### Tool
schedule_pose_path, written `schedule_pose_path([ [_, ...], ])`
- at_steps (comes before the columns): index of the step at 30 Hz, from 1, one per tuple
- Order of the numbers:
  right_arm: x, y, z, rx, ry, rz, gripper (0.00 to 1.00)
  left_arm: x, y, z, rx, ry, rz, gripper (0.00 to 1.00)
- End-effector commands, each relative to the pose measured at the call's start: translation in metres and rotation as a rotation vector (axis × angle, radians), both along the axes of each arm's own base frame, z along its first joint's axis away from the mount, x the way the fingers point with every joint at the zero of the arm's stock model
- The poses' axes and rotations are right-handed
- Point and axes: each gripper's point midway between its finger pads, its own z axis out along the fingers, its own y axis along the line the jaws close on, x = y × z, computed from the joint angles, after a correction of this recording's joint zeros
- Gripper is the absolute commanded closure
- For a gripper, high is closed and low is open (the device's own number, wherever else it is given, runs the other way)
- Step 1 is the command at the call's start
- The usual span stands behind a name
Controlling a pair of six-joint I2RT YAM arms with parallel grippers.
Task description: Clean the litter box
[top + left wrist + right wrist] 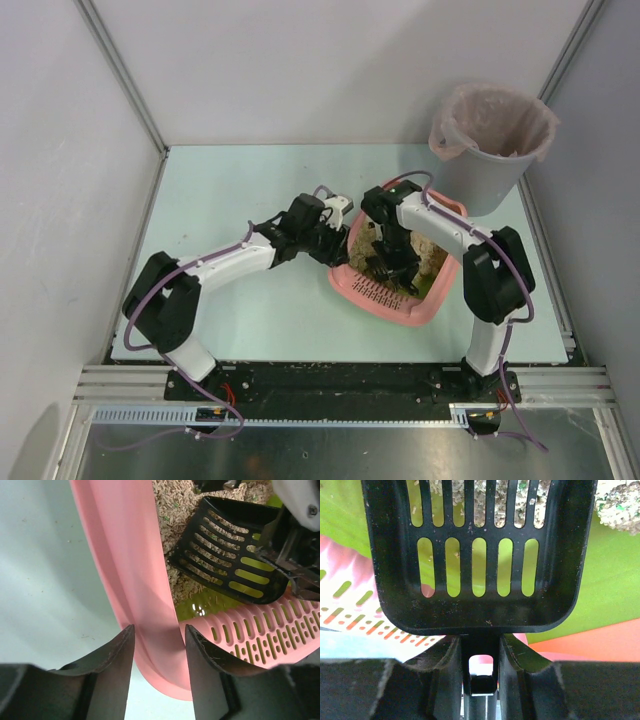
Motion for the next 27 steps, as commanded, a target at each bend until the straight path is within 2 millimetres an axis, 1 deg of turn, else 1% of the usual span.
schedule_pose_path([
  [1, 0.015, 0.012, -0.001, 0.041, -0.033, 0.01, 1.0, 0.003, -0.016, 0.015, -0.051, -0.014, -0.025, 0.52],
  [7, 0.034, 0.02, 0.0, 0.069, -0.093, -0.007, 1.0, 0.003, -0.017, 0.01, -0.043, -0.011, -0.031, 0.57],
  [11, 0.046, 0.025, 0.0, 0.087, -0.131, -0.013, 1.0, -0.002, -0.021, 0.006, -0.043, 0.008, -0.045, 0.6],
  [17, 0.054, 0.025, -0.011, 0.076, -0.153, -0.043, 1.0, -0.004, -0.024, 0.005, -0.041, 0.008, -0.053, 0.61],
  [20, 0.057, 0.029, -0.015, 0.086, -0.168, -0.064, 1.0, -0.004, -0.024, 0.005, -0.041, 0.01, -0.053, 0.61],
  [21, 0.059, 0.03, -0.016, 0.093, -0.178, -0.071, 1.0, -0.005, -0.025, 0.005, -0.042, 0.012, -0.055, 0.61],
  [24, 0.069, 0.026, -0.019, 0.059, -0.236, -0.099, 1.0, -0.007, -0.026, 0.006, -0.047, 0.013, -0.061, 0.61],
  [26, 0.072, 0.026, -0.021, 0.057, -0.251, -0.112, 1.0, -0.008, -0.025, 0.006, -0.046, 0.014, -0.061, 0.61],
  [27, 0.076, 0.027, -0.019, 0.059, -0.282, -0.124, 1.0, -0.008, -0.025, 0.006, -0.048, 0.014, -0.06, 0.61],
])
